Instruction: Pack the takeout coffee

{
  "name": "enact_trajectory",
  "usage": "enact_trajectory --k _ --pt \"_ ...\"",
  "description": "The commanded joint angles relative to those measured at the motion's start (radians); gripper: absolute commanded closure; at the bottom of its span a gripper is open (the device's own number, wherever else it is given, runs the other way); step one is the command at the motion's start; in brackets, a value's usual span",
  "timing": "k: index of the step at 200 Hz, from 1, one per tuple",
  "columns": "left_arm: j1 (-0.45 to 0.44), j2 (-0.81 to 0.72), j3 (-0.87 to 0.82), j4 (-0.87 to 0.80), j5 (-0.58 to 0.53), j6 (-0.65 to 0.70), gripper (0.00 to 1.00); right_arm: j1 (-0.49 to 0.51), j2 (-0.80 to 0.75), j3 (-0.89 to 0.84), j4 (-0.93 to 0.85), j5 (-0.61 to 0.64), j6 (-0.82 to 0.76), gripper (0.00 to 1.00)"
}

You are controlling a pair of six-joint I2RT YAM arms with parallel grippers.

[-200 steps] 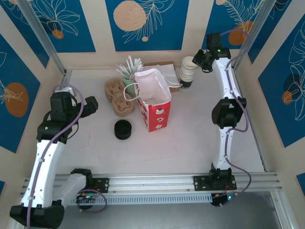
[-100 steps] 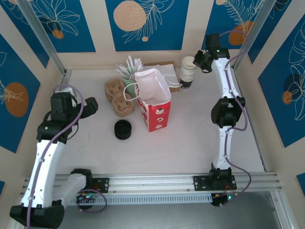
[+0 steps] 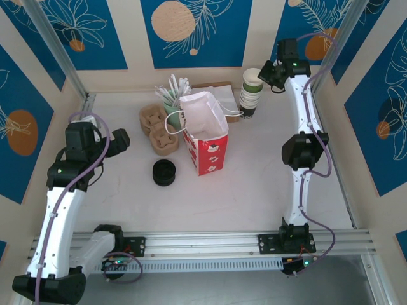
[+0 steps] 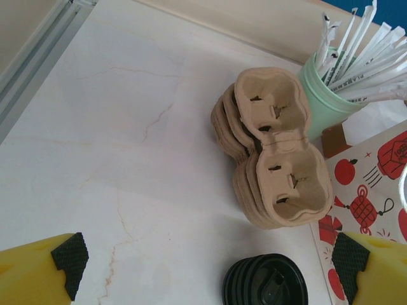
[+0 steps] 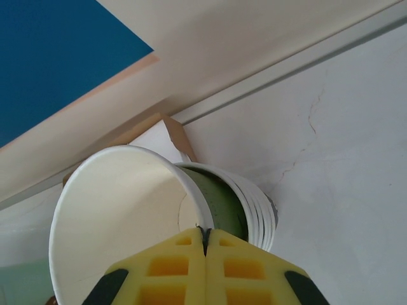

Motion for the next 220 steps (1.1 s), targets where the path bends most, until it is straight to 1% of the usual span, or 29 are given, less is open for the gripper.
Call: enact_trajectory --k 1,51,89,114,133,150,194,220 --pt "-0.008 -0.001 0.05 -0.023 -0.009 0.0 0.0 0.005 -0.072 0.044 -0.026 -0.02 -0.023 1.0" --pt "-0.008 0.001 0.095 -0.039 0.008 0.002 0.0 0.005 -0.216 0.044 -0.03 -0.028 -0.03 1.0" --pt "-0.008 -0.003 0.114 -0.047 0.031 0.003 0.0 0.003 -0.322 0.033 -0.072 -0.032 -0.038 1.0" --pt "-0.008 -0.007 0.12 -0.048 0.06 0.016 0.0 0.0 -0.415 -0.038 -0.094 -0.047 -0.042 1.0" --pt "-0.007 -0.007 0.136 -0.061 0.068 0.046 0.01 0.0 -0.515 -0.155 -0.093 -0.059 -0.035 1.0" --pt "-0.008 -0.009 0.143 -0.067 0.085 0.064 0.01 0.002 -0.624 -0.308 -0.07 -0.073 -0.025 1.0" --pt "-0.008 -0.017 0.102 -0.044 0.186 0.052 0.04 0.002 -0.939 -0.773 0.02 -0.069 -0.002 1.0" --pt "-0.009 -0.02 0.07 -0.037 0.224 0.04 0.05 0.003 -1.107 -1.007 0.069 -0.089 0.012 1.0"
